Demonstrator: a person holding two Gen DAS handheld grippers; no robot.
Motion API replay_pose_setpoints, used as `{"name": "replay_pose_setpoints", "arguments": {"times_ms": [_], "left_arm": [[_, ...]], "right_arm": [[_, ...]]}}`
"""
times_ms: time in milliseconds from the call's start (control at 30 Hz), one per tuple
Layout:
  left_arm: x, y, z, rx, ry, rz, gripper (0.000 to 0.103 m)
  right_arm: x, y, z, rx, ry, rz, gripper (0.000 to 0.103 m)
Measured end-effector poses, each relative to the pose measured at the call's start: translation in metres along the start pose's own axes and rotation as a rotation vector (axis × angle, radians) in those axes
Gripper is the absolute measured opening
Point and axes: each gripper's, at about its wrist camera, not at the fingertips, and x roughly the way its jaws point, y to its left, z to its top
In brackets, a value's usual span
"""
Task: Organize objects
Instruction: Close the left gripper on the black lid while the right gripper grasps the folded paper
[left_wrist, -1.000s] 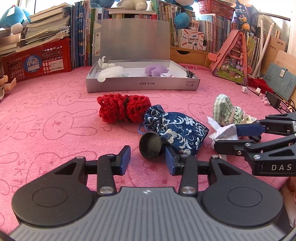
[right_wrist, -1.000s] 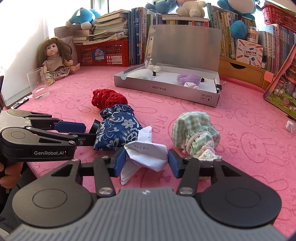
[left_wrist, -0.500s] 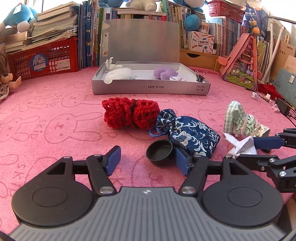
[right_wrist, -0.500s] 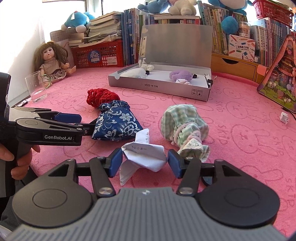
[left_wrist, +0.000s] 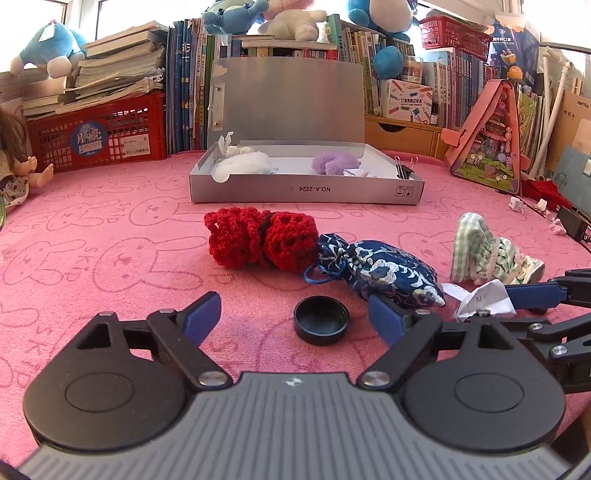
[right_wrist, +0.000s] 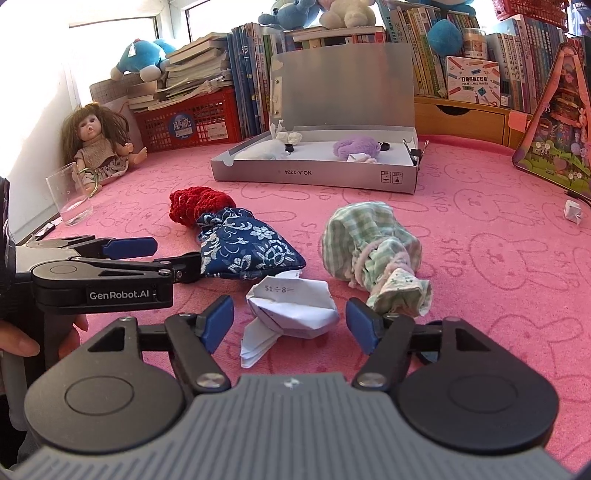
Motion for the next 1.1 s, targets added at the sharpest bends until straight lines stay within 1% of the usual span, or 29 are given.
{"name": "replay_pose_setpoints", "arguments": {"times_ms": [133, 233, 300, 433, 533, 667, 800, 900, 967, 1100], "left_arm": [[0.005, -0.004, -0.002, 0.005, 0.034, -0.003, 0.094], [0.006, -0.006, -0.005, 0.003, 0.012, 0.008, 0.097], [0.007, -0.008, -0.005, -0.008, 0.017, 0.020, 0.098], [0.010, -0.013, -0.006, 0.017, 0.020, 0.046, 0.099], [0.011, -0.014, -0.005, 0.018, 0.022, 0.054, 0.100], [0.012, -0.014, -0.003, 0.009, 0.036, 0.058, 0.100], [0.011, -0.010, -0.001, -0.012, 0.042, 0.047, 0.099], [0.011, -0.008, -0.001, -0.017, 0.039, 0.034, 0.098], [0.009, -0.007, -0.001, -0.025, 0.034, 0.026, 0.096], [0.004, -0.004, 0.002, -0.050, 0.032, 0.017, 0.086]], "right_arm": [[0.003, 0.001, 0.000, 0.007, -0.016, -0.034, 0.079], [0.005, 0.001, -0.002, 0.015, -0.032, -0.077, 0.079], [0.006, 0.001, -0.004, 0.024, -0.049, -0.104, 0.080], [0.007, -0.001, -0.008, 0.053, -0.059, -0.122, 0.082], [0.008, 0.001, -0.008, 0.044, -0.069, -0.134, 0.082], [0.007, 0.005, -0.007, 0.031, -0.081, -0.134, 0.081], [0.007, 0.005, -0.004, 0.048, -0.082, -0.103, 0.081], [0.007, 0.007, -0.004, 0.045, -0.079, -0.081, 0.079], [0.007, 0.008, -0.003, 0.042, -0.081, -0.075, 0.078], [0.005, 0.012, 0.001, 0.043, -0.088, -0.055, 0.074]]}}
